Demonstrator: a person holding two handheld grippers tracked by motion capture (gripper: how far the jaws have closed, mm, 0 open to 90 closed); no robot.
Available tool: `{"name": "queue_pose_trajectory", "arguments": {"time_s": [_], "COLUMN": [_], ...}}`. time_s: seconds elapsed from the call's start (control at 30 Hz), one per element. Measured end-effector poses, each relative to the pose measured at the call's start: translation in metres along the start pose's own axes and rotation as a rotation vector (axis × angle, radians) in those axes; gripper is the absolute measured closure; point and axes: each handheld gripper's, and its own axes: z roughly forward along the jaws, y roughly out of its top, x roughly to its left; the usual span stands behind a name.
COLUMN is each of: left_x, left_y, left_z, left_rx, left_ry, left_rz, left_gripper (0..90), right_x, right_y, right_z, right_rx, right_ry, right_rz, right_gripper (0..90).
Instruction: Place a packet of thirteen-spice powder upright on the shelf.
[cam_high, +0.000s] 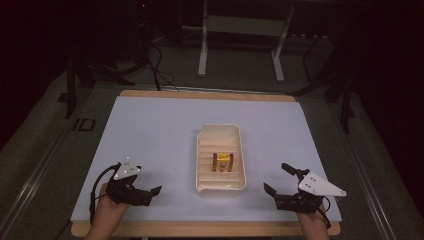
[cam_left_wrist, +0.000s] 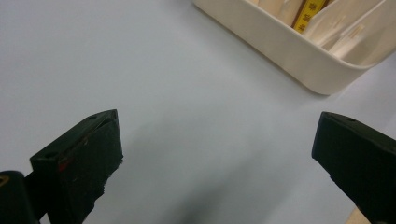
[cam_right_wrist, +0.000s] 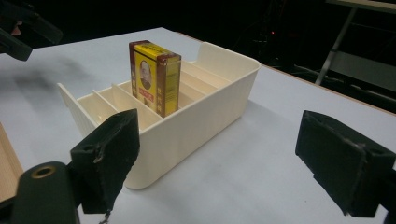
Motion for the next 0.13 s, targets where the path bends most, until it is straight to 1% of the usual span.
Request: {"name": "queue_pose_trajectory", "arguments": {"time_s": [0.03,0.13], "left_x": [0.0001,0.0007], "left_y": [0.0,-0.0006], "left_z": [0.0004,0.0016], "left_rx": [0.001,0.006], "left_ry": [-0.005,-0.002], "left_rz": [0.0,0.008], "left_gripper": [2.1,2.1], "right_x": [-0.0001,-0.0005], "right_y": [-0.0001,-0.0001], "right_z": [-0.0001,0.0001], "right_rx": [0.0,0.0], "right_ry": [-0.001,-0.001], "right_rz": [0.001,0.0], "right_gripper": [13.8,13.8]}}
